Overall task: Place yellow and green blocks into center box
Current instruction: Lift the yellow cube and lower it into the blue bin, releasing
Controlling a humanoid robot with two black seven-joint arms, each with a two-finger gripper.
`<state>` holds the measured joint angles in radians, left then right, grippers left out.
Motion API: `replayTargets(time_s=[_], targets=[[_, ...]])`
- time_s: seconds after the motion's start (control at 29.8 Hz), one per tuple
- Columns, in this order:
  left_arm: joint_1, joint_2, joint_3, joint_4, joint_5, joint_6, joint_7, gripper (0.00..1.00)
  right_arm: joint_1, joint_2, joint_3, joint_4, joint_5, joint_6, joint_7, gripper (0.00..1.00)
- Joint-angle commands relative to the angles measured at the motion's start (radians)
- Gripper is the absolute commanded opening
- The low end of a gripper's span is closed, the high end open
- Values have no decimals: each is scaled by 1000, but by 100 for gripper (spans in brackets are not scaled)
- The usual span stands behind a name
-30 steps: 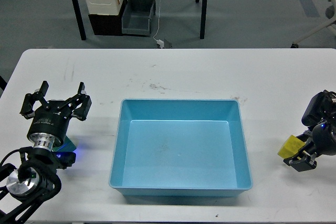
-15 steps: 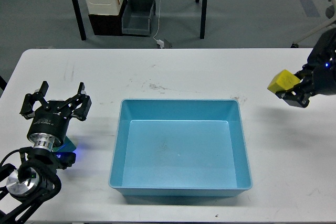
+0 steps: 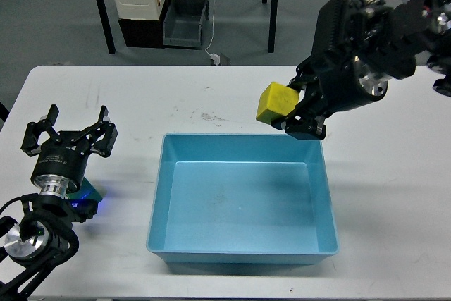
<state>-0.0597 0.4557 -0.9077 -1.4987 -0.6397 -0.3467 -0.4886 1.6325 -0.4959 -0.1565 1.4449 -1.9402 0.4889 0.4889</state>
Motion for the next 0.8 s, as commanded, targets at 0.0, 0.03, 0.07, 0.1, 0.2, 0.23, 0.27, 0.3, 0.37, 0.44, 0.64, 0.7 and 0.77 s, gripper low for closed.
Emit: replayTargets(time_s=[0.0,0.03,0.07,0.1,0.2,0.23,0.27,0.3,0.37,0.44,0.64,0.7,0.77], targets=[[4,3,-22,0,0,0,0,100,-46,114,-44,-61,0,0,0,12],[4,4,-25,0,0,0,0,100,-60,143,-58,-79,-6,0,0,12],[4,4,-25,0,0,0,0,100,-71,169,-72,-98,-8,0,0,13],[4,6,-28,0,0,0,0,100,-80,195,-89,-118,-9,0,0,13],[4,6,-46,0,0,0,0,100,-120,258,-133,-173,-9,0,0,13],[4,6,-49,0,0,2,0,100,-137,276,-144,-196,-9,0,0,14],[4,6,-54,0,0,2,0,100,-151,290,-146,-219,-9,0,0,15],[3,6,-54,0,0,2,0,100,-166,307,-147,-239,-9,0,0,16],[3,8,-54,0,0,2,0,100,-190,333,-150,-267,-9,0,0,20],[3,8,-54,0,0,2,0,100,-203,346,-153,-282,-9,0,0,37],[3,8,-54,0,0,0,0,100,-235,364,-152,-310,12,0,0,100],[3,9,-54,0,2,-3,0,100,-235,359,-150,-310,12,0,0,100],[1,11,-54,0,3,-5,0,100,-234,352,-137,-310,12,0,0,100]])
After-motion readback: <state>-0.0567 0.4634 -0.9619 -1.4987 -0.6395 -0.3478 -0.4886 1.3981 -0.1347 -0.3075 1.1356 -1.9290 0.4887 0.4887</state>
